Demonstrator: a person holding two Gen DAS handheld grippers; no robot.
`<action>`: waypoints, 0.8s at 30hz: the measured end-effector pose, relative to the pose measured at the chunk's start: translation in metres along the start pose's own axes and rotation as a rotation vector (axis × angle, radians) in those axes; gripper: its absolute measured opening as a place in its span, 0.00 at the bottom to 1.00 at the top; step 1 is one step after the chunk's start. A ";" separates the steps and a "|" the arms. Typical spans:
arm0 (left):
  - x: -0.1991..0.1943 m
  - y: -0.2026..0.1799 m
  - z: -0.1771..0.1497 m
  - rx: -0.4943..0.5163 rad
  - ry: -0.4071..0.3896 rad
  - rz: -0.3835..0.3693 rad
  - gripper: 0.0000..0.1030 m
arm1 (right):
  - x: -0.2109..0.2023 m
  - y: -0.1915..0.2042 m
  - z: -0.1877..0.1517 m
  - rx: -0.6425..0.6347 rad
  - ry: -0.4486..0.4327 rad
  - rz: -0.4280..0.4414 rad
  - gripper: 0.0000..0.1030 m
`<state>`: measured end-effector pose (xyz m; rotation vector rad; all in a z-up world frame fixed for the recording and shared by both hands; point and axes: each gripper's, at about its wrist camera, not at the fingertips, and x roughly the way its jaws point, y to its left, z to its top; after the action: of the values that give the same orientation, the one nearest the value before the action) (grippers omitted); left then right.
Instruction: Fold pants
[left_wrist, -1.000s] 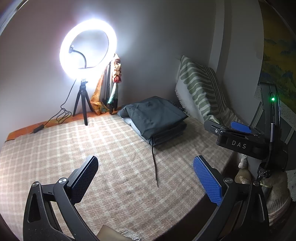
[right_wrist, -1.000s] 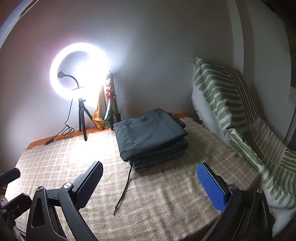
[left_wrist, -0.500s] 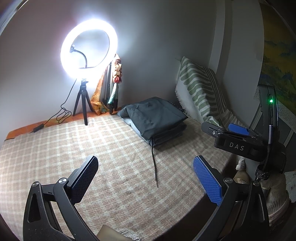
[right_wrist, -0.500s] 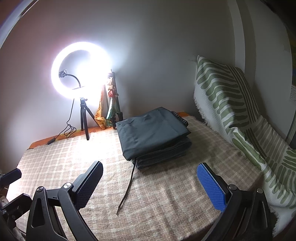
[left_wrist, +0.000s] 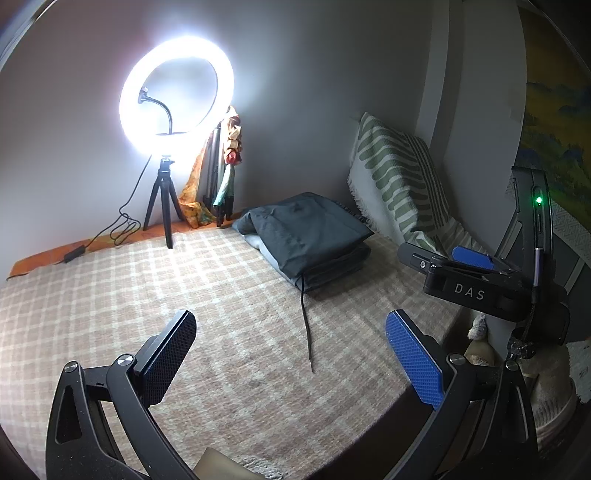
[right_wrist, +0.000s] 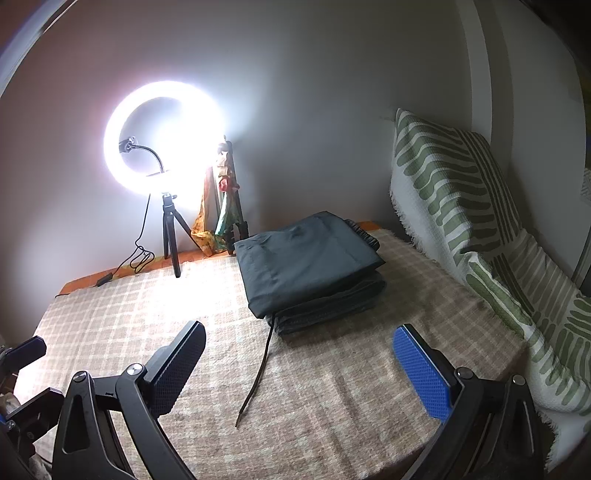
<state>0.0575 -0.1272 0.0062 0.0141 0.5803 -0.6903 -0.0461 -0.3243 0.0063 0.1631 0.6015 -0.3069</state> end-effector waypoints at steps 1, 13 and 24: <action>0.000 0.000 0.000 0.000 -0.001 0.000 0.99 | 0.000 0.000 0.000 -0.001 0.001 0.001 1.00; 0.000 0.001 -0.001 0.005 -0.003 0.003 0.99 | 0.001 0.003 -0.001 -0.003 0.003 0.004 1.00; 0.001 0.002 -0.001 0.006 -0.003 0.003 0.99 | 0.004 0.006 -0.002 -0.003 0.011 0.007 1.00</action>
<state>0.0585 -0.1256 0.0045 0.0196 0.5754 -0.6889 -0.0416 -0.3189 0.0029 0.1637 0.6124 -0.2983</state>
